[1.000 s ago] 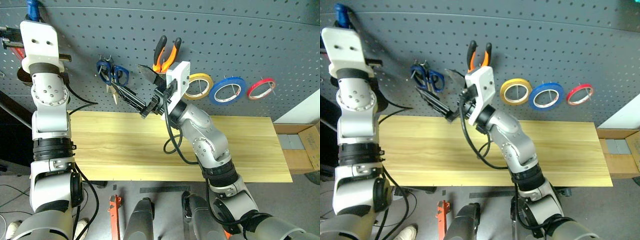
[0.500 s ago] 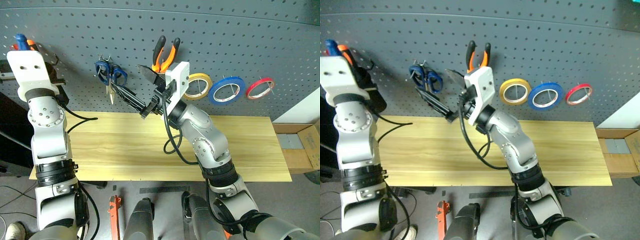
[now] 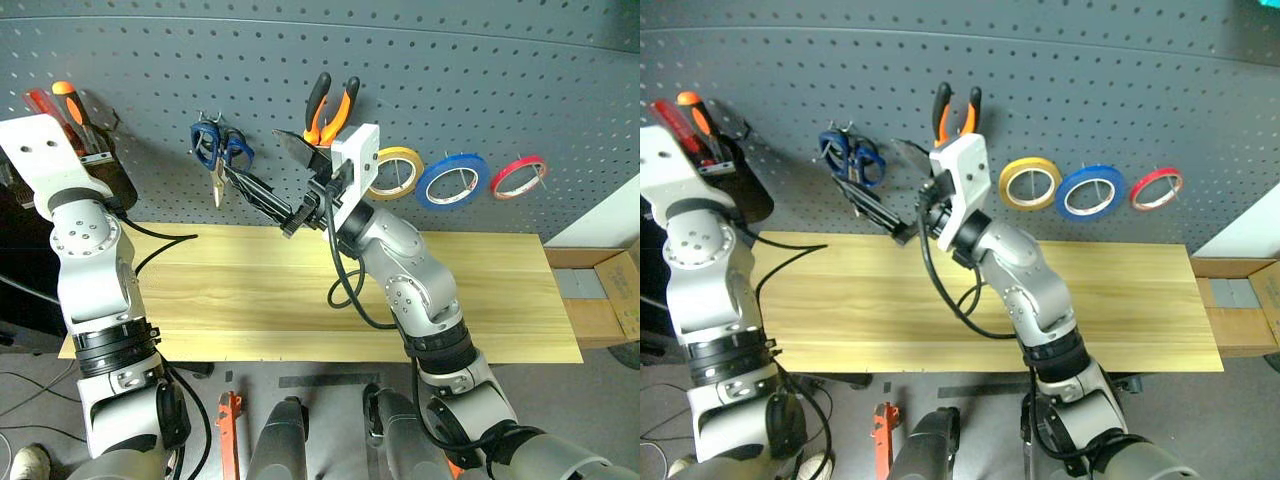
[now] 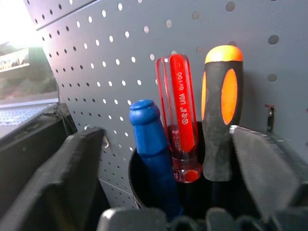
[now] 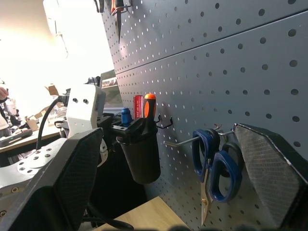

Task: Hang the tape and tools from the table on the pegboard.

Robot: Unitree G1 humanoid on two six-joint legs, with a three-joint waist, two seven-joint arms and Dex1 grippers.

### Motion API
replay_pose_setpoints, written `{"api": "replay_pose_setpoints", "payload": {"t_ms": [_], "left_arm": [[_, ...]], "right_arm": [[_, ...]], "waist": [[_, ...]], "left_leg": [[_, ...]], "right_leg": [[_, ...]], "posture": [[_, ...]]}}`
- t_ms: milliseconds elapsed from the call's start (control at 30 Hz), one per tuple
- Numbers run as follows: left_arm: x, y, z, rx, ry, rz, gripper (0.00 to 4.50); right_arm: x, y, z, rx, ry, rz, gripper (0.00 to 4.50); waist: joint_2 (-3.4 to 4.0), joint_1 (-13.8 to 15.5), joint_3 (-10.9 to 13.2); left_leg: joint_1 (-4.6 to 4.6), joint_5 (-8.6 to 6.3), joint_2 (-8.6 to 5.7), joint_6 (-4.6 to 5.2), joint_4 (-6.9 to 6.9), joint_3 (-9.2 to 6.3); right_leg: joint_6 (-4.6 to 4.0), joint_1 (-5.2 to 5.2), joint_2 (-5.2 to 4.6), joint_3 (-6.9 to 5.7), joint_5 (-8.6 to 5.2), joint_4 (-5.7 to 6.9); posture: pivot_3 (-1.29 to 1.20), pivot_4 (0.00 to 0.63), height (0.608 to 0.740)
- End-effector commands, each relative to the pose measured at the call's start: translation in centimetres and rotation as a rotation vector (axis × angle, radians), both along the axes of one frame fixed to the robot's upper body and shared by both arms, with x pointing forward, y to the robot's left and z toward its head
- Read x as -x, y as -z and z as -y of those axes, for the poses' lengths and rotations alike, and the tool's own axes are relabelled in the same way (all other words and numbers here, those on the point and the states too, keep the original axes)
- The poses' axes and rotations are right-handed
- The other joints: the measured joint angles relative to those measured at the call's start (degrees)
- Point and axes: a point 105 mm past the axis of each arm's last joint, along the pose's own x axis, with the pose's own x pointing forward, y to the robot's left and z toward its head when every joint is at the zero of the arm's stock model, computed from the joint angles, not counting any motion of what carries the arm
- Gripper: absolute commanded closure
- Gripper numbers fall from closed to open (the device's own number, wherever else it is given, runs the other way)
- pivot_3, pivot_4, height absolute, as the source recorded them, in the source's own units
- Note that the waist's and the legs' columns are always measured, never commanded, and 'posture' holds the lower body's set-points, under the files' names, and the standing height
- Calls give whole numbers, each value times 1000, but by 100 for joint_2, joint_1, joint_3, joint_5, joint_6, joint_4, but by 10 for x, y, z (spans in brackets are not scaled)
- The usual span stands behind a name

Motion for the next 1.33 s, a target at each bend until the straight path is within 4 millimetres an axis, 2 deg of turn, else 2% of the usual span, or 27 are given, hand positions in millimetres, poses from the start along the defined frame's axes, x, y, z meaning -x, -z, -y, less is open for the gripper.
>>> {"api": "replay_pose_setpoints", "payload": {"t_ms": [33, 233, 367, 500, 567, 633, 700, 767, 867, 933, 1000, 1067, 1133, 1333], "left_arm": [[5, -9, 5, 6, 28, 29, 22], [10, -9, 22, 50, 156, 75, 22], [21, -12, 47, 74, 321, 113, 22], [36, -9, 79, 127, 492, 117, 22], [44, -1, 96, 123, 564, 82, 22], [51, 14, 112, 144, 625, 31, 22], [58, 37, 129, 148, 678, -58, 22], [61, 74, 138, 194, 692, -189, 22], [65, 130, 143, 269, 683, -379, 22], [64, 164, 140, 336, 636, -483, 22], [56, 192, 139, 356, 613, -571, 22], [44, 206, 138, 334, 621, -609, 22], [34, 210, 139, 305, 657, -615, 22], [26, 217, 145, 236, 744, -660, 22]], "right_arm": [[6, -4, 13, 0, 10, 52, 0], [2, 12, 35, 73, 57, 49, 0], [4, 25, 54, 122, 89, 33, 0], [13, 53, 81, 246, 151, 20, 0], [15, 66, 96, 280, 204, -17, 0], [19, 77, 110, 305, 240, -53, 0], [22, 88, 123, 334, 283, -92, 0], [22, 101, 135, 347, 352, -163, 0], [15, 128, 155, 392, 491, -281, 0], [9, 144, 169, 415, 607, -349, 0], [0, 164, 193, 391, 773, -485, 0], [-5, 182, 214, 365, 914, -602, 0], [-6, 193, 227, 364, 987, -668, 0], [-5, 205, 243, 387, 1073, -709, 0]], "waist": [[-2, 3, -30], [-12, 35, -44], [-18, 64, -61], [-24, 98, -96], [-24, 102, -118], [-20, 107, -158], [-16, 101, -181], [-6, 94, -202], [12, 92, -231], [27, 96, -279], [43, 102, -351], [57, 104, -417], [59, 101, -469], [82, 60, -571]], "left_leg": [[0, 0, 0, 0, 0, 0], [2, 1, -1, -2, 1, 1], [2, 2, 3, -3, 2, 2], [2, 1, 2, -2, 2, 4], [2, 1, 0, -2, 3, 6], [7, 1, 0, -1, 4, 9], [22, -7, 0, 15, 3, 14], [96, -12, 3, 24, -8, 15], [186, -20, 4, 35, -14, 17], [195, -14, 5, 44, -12, 17], [204, -5, 3, 55, -7, 18], [212, 2, 2, 64, -6, 17], [212, 9, -2, 74, -5, 17], [215, 7, -2, 79, -15, 34]], "right_leg": [[0, 1, 0, 0, 0, 0], [0, 6, -1, 1, 0, -1], [-1, 6, -1, 3, 1, -4], [-1, 12, -4, 5, 1, -9], [-1, 15, -4, 7, 1, -10], [-1, 17, -4, 11, 1, -7], [-1, 29, 0, 17, 1, -3], [-1, 114, 8, 21, -1, -17], [-7, 199, 31, 22, -29, -26], [15, 209, 36, 20, -46, -25], [-2, 220, 36, 21, -53, -22], [-12, 229, 37, 20, -52, -20], [-12, 234, 37, 21, -51, -22], [7, 231, 37, 33, -38, -25]], "posture": [[117, 239, 740], [124, 223, 740], [133, 214, 740], [145, 208, 740], [152, 201, 740], [152, 201, 740], [149, 196, 740], [138, 192, 740], [126, 185, 740], [109, 174, 740], [98, 165, 740], [90, 155, 740], [84, 149, 740], [74, 139, 740]]}}
